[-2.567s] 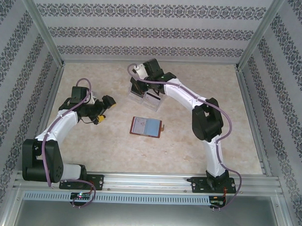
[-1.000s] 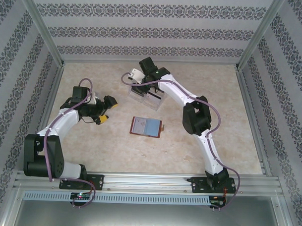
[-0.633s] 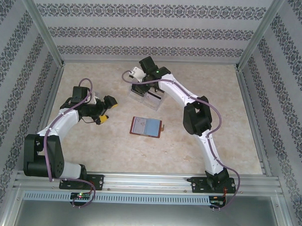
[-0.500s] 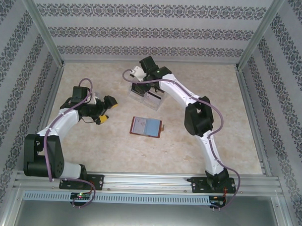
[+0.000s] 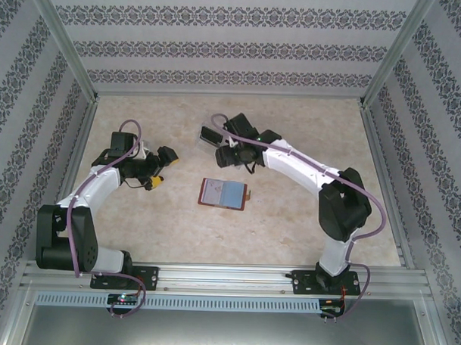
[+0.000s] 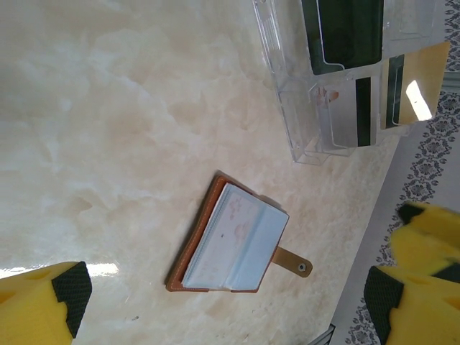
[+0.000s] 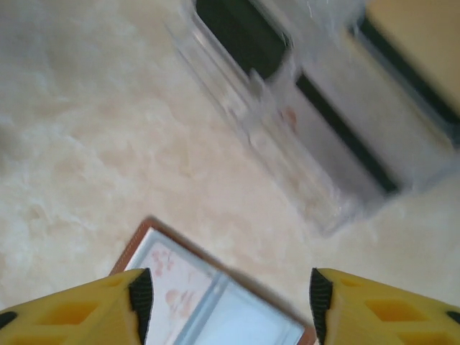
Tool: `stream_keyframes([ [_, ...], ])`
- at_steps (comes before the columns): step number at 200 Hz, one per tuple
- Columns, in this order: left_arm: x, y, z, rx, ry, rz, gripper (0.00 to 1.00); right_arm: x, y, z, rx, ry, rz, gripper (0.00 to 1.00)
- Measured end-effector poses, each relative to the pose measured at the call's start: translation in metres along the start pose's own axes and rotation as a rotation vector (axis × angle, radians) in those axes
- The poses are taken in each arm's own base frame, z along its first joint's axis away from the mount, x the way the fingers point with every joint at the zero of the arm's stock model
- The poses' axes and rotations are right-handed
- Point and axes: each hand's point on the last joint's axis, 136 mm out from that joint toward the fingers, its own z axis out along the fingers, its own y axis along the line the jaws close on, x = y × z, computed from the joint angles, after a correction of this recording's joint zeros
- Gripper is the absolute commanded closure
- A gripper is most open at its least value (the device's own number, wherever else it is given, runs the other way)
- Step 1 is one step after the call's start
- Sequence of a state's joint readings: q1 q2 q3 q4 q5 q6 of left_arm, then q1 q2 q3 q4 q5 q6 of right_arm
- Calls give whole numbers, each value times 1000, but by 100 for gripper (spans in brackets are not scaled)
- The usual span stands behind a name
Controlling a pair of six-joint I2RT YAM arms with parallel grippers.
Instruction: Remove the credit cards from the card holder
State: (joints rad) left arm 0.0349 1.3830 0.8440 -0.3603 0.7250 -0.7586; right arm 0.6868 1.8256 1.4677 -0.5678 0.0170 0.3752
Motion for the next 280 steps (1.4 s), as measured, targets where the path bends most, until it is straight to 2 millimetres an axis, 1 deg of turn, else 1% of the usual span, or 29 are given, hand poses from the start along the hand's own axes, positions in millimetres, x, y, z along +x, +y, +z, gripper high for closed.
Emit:
stream_keyframes([
  [11,0,0,0,-1,-1,0,1,21,3,4,19,33,39,28],
  [21,0,0,0,-3,-3,0,1,34,9,7,29,53,53,27],
  [31,-1,1,0,-3,-3,0,1,45,16,8,35,67,74,27],
  [52,-1,1,0,-3,-3,0,1,61,31,9,32,84,108,26],
  [70,-1,1,0,-4,-3,0,1,67,38,9,34,89,138,26],
  [83,0,1,0,-4,-3,0,1,70,40,11,38,91,160,30],
  [109,1,3,1,-7,2,-5,0,76,34,21,78,106,218,35],
  [159,3,4,2,-6,7,-8,1,96,26,49,132,170,263,39],
  [185,4,4,2,-1,13,-10,8,101,24,59,155,195,265,41],
  [222,6,5,5,1,32,-18,19,107,18,60,187,212,260,41],
  [236,8,5,9,-1,45,-19,23,109,17,61,193,218,258,42],
  [255,14,4,14,-2,68,-12,29,114,14,67,206,230,255,43],
  [280,25,3,24,-8,107,1,38,113,13,68,214,229,254,44],
])
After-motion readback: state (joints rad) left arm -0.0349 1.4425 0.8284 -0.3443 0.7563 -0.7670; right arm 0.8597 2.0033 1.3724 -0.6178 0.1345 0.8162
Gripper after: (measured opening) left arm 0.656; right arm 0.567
